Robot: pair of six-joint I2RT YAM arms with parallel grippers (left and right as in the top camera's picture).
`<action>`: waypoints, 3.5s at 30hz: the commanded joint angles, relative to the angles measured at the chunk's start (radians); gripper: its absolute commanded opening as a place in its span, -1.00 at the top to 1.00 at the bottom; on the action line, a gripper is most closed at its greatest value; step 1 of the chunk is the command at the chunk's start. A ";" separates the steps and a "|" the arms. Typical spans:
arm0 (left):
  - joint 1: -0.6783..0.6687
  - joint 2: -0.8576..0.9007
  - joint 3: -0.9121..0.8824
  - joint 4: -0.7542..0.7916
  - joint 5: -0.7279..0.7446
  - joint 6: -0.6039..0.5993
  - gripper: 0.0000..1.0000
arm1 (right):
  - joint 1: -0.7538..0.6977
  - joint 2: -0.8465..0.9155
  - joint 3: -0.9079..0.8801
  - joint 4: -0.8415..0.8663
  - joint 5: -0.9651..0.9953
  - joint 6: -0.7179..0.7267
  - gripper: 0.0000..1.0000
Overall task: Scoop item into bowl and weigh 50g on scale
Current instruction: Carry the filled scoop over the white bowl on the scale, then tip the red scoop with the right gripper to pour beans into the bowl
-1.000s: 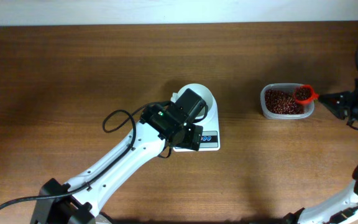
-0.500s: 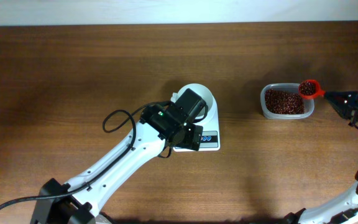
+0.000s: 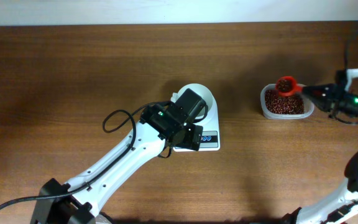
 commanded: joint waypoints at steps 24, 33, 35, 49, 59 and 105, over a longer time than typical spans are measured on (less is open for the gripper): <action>-0.003 -0.005 -0.010 0.001 -0.014 -0.015 -0.98 | 0.566 0.007 -0.003 0.297 -0.032 0.263 0.92; -0.003 -0.005 -0.010 0.001 -0.015 -0.015 -0.98 | 0.623 -0.021 0.085 0.278 0.121 0.277 0.92; -0.003 -0.005 -0.010 0.001 -0.015 -0.015 -0.98 | 0.635 -0.029 0.115 0.275 0.149 0.277 0.92; -0.003 -0.005 -0.010 0.001 -0.014 -0.015 -0.98 | 0.740 -0.101 0.206 0.156 0.438 0.120 0.92; -0.003 -0.005 -0.010 0.002 -0.015 -0.015 -0.98 | 0.792 -0.103 0.208 0.150 0.503 -0.061 0.92; -0.003 -0.005 -0.010 0.002 -0.014 -0.015 -0.98 | 0.949 -0.174 0.209 0.202 0.884 -0.410 0.92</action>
